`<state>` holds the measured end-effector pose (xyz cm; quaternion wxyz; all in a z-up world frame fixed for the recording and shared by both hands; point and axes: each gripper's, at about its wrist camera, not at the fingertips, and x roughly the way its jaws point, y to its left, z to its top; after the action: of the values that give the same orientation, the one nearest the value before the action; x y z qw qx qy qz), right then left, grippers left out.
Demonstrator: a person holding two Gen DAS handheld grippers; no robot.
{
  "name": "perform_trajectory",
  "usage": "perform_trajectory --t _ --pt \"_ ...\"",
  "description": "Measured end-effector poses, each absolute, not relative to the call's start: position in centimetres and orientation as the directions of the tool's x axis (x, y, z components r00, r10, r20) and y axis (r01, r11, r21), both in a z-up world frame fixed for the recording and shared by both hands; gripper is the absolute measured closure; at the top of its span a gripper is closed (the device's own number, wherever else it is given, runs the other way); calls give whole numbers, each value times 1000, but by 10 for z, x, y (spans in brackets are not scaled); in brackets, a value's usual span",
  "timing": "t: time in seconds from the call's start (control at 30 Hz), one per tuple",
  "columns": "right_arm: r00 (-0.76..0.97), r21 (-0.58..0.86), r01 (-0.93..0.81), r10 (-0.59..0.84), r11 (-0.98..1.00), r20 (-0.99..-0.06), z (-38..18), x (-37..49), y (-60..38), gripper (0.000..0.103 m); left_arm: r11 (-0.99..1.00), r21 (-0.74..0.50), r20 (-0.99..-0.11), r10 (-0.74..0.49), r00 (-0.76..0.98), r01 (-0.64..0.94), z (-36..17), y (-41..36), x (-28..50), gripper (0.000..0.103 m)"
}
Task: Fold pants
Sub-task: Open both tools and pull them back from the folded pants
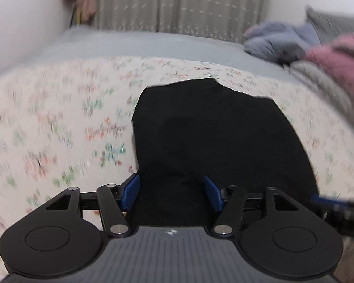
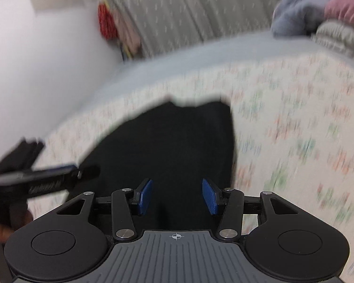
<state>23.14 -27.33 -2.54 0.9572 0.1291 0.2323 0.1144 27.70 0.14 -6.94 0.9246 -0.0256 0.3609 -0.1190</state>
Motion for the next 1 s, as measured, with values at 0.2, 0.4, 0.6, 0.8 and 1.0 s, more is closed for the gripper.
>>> perform_trajectory --t 0.2,0.4,0.6,0.8,1.0 --pt "867 211 -111 198 971 -457 -36 218 -257 58 977 -126 -668 -212 713 172 -49 10 258 25" --pt "859 202 -126 209 971 -467 -12 182 -257 47 979 -124 -665 -204 718 164 -19 12 215 21" --pt "859 166 -153 214 974 -466 8 149 -243 35 984 -133 -676 -177 715 118 -3 21 163 18" --pt "890 150 -142 193 978 -413 30 95 -229 15 985 -158 -631 -153 760 68 9 37 108 10" --pt "928 147 -138 180 979 -326 41 31 -217 6 989 -130 -591 -136 795 73 24 35 75 0"
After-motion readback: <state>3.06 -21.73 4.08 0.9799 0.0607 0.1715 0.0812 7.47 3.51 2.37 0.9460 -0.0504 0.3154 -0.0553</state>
